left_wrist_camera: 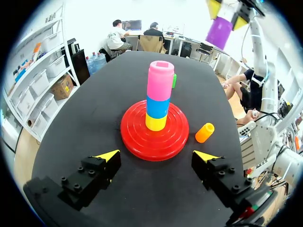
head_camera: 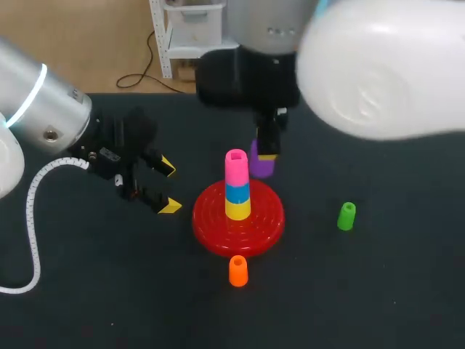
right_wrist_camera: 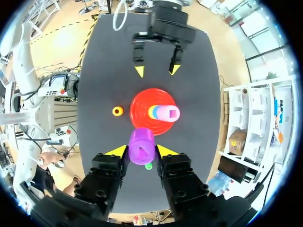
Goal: Pick up and stack the cylinders on the red base in this order: pink,purple,orange,green
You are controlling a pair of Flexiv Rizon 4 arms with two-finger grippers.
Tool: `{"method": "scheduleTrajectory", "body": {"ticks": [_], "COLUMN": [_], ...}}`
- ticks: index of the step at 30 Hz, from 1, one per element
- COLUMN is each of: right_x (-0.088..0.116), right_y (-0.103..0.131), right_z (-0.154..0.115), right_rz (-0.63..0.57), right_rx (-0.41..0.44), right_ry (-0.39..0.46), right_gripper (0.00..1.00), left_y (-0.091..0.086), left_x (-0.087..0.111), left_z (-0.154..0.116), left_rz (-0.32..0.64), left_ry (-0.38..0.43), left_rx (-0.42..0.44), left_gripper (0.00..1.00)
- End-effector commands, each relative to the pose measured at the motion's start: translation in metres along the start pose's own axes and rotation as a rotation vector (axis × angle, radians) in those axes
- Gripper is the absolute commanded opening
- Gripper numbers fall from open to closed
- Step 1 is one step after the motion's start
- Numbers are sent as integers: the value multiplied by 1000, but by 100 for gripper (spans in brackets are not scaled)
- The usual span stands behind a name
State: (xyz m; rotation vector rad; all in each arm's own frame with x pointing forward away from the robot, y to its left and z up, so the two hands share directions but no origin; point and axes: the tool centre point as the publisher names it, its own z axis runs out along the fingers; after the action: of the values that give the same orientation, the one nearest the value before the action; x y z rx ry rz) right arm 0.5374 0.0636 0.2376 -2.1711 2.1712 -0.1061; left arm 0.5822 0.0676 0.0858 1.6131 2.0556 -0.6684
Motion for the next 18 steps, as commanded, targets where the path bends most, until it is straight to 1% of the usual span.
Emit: {"method": "scheduleTrajectory", "body": {"ticks": [1, 5, 14, 18], "right_x": [-7, -4, 2, 2], "right_y": [-15, -17, -17, -19], "right_z": [8, 15, 21, 25], "right_rz": [8, 17, 33, 40], "right_rx": [-66, -77, -87, -91], "right_ry": [29, 26, 28, 32], "right_gripper": [0, 0, 0, 0], "left_y": [1, 1, 1, 1], "left_x": [0, 0, 0, 0], "left_z": [0, 0, 0, 0], "left_rz": [-1, -1, -1, -1], "left_ry": [4, 4, 4, 4], "left_rx": [1, 1, 1, 1], "left_gripper": [100, 100, 100, 100]}}
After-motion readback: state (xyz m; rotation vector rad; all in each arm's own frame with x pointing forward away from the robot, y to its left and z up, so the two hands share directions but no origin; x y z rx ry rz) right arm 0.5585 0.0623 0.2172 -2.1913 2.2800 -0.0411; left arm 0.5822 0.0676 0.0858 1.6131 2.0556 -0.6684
